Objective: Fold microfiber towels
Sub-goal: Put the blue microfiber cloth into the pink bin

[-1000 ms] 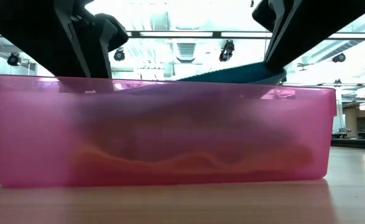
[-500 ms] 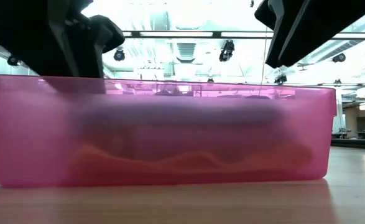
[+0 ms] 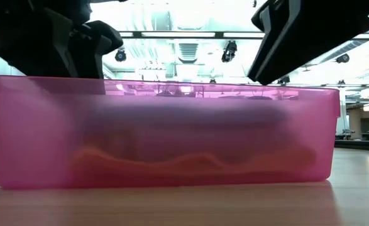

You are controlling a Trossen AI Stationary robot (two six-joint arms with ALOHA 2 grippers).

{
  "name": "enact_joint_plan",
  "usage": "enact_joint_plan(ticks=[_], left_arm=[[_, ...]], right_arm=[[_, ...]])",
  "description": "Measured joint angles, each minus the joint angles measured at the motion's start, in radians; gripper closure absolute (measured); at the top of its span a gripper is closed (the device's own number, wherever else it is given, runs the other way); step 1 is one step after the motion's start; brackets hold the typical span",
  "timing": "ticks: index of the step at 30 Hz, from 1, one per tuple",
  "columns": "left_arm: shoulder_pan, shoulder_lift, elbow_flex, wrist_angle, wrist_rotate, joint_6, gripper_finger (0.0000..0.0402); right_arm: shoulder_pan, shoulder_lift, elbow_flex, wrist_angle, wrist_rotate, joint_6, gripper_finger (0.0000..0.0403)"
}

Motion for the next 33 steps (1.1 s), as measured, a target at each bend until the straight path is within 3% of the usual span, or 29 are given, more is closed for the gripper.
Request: enact_joint_plan(ticks=[9,13,20,23,33], left_arm=[[0.000,0.000,-0.006,0.001,0.000,-0.005,0.0259],[0.000,0.004,-0.009,0.002,0.000,-0.005,0.0265],[0.000,0.012,-0.015,0.010,0.000,0.001,0.0354],[0.000,0.011,-0.015,0.009,0.000,0.010,0.0393],[0.000,0.004,0.016,-0.045,0.000,0.053,0.0400]], right_arm=[[-0.016,0.062,-0.001,0.023,0.007,-0.006,0.0283],[-0.018,0.071,-0.001,0.015,0.038,-0.004,0.0308],[-0.019,0.064,-0.001,0.016,0.041,-0.006,0.0385],[-0.019,0.064,-0.001,0.016,0.040,-0.005,0.0393],[-0.017,0.050,0.030,-0.033,0.042,-0.005,0.0394]])
